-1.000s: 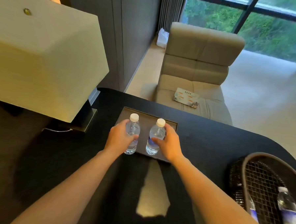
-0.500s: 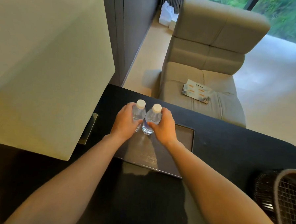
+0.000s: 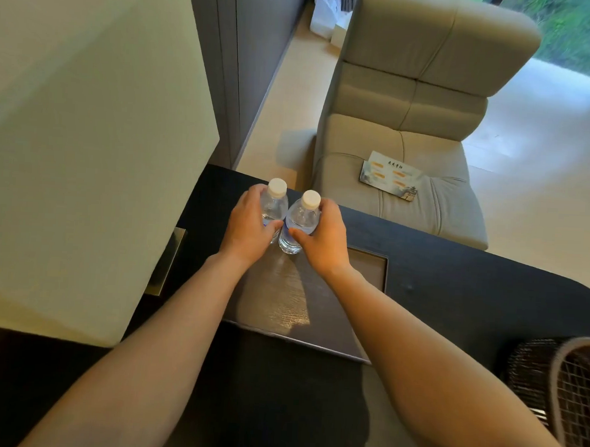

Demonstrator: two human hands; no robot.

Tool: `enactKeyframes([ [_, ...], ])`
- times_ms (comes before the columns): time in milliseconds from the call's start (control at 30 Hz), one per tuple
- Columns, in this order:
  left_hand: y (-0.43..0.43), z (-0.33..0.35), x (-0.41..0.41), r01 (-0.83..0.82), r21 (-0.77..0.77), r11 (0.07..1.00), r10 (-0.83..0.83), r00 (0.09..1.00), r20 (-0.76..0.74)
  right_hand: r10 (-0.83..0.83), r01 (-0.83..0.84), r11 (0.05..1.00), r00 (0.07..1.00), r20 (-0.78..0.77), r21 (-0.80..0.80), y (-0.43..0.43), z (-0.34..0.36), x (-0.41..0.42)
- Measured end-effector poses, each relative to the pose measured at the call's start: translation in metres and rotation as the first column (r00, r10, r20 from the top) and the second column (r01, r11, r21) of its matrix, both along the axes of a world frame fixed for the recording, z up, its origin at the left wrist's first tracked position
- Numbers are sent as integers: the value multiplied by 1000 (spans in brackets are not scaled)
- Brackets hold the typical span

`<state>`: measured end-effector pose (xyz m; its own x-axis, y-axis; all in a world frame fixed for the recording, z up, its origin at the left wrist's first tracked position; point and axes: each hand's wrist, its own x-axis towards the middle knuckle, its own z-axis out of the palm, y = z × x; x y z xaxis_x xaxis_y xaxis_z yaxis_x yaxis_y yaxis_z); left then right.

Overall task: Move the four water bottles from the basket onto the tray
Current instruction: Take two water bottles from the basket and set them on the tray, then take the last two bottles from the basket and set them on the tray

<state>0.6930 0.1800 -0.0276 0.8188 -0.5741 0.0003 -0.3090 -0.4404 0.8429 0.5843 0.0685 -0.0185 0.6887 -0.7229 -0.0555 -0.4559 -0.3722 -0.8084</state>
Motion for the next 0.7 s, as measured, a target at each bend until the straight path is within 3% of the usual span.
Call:
enactKeyframes([
  [300, 3, -4, -11, -29, 22, 999, 29, 1000, -7, 45, -45, 999, 999, 18, 23, 1, 1, -12],
  [433, 14, -2, -31, -91, 79, 993, 96, 994, -58, 61, -59, 997, 996, -59, 40, 3, 5, -38],
  [700, 40, 4, -158, -167, 333, 928, 193, 980, -47, 79, -97, 993, 969, -235, -67, -3, 18, -161],
])
